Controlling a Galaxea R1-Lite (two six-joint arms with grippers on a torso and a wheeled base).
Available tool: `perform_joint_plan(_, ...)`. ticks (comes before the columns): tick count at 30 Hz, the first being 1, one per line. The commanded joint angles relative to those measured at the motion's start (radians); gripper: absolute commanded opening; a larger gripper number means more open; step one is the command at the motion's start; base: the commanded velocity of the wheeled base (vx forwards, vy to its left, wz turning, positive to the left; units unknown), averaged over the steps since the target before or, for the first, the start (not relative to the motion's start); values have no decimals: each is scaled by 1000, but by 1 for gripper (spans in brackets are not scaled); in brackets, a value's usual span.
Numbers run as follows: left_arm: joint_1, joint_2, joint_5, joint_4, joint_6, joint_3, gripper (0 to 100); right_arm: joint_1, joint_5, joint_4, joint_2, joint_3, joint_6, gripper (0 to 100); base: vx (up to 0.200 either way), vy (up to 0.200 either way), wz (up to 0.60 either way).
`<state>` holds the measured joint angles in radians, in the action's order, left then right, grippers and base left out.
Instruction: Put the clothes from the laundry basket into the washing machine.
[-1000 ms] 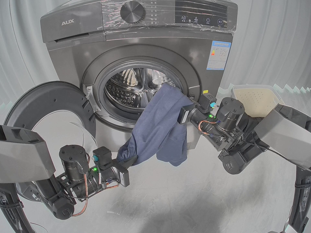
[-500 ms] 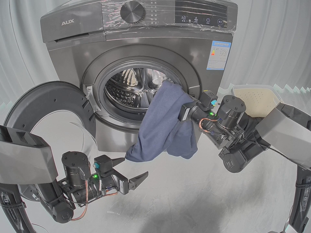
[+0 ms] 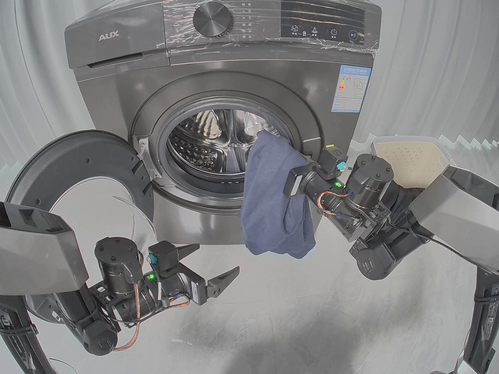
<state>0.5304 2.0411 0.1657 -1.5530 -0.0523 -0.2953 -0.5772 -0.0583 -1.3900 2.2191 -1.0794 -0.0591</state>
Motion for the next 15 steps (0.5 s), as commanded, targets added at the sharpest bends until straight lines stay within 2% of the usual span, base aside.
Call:
perform_joint_plan(1,2,1,-3,-1,-4,-84,100,-36,0,0,-1,6,-1,0,0,0,0)
perform_joint_plan(15,6,123,-8,1,-6,-274,100,-161,-2,0,-1,30,-4,0,0,0,0)
